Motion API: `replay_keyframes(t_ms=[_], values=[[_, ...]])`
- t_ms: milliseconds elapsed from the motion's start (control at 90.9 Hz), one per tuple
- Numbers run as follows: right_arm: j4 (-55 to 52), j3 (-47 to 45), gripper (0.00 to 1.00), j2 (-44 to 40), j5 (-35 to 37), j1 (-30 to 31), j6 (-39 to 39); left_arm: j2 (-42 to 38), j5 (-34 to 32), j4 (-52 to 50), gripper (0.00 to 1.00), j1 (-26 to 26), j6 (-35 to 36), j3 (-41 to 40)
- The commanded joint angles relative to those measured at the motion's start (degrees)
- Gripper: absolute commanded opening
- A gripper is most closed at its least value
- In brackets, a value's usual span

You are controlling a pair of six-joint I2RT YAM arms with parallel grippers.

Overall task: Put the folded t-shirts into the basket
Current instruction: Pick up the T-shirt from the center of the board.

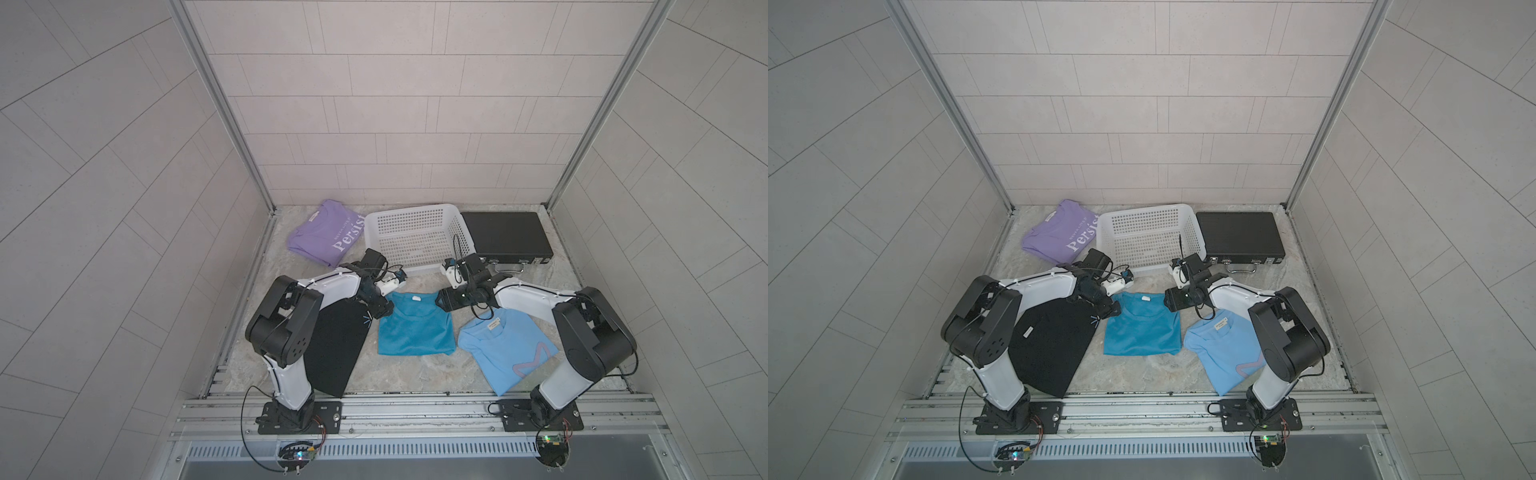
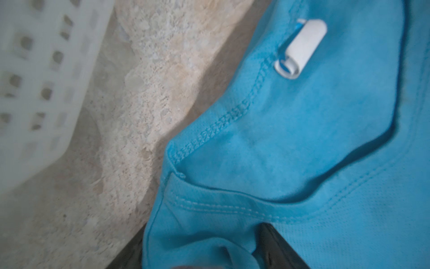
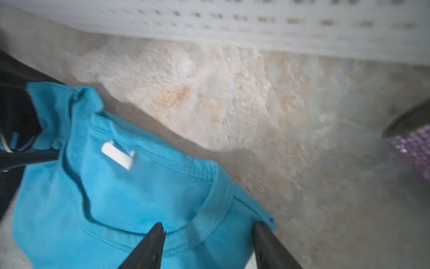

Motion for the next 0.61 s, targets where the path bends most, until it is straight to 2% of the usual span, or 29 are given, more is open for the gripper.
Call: replay_keyframes(t_ms=[0,99,352,594], values=[[-3.9,-0.8,0.65,-2.0,3.8,-2.1,2.0,-0.5,0.5,-0.2,0.66,-0.6,-1.4,-2.5],[-4.1,-1.1,0.66,-3.2,4.6,-2.7,2.6,-1.3,0.4,0.0,0.57,-0.7,-2.1,-3.0],[0.4,-3.7,0.69,-2.7,-1.4,-0.8,5.1,-3.1,-0.8,0.5,0.40,-2.4,-2.6,-5.7],[2.9,-3.1,0.62,1.5,-2.0,0.3,5.5,-3.5,-1.2,-0.6,0.32,-2.8,-2.6,-6.7]])
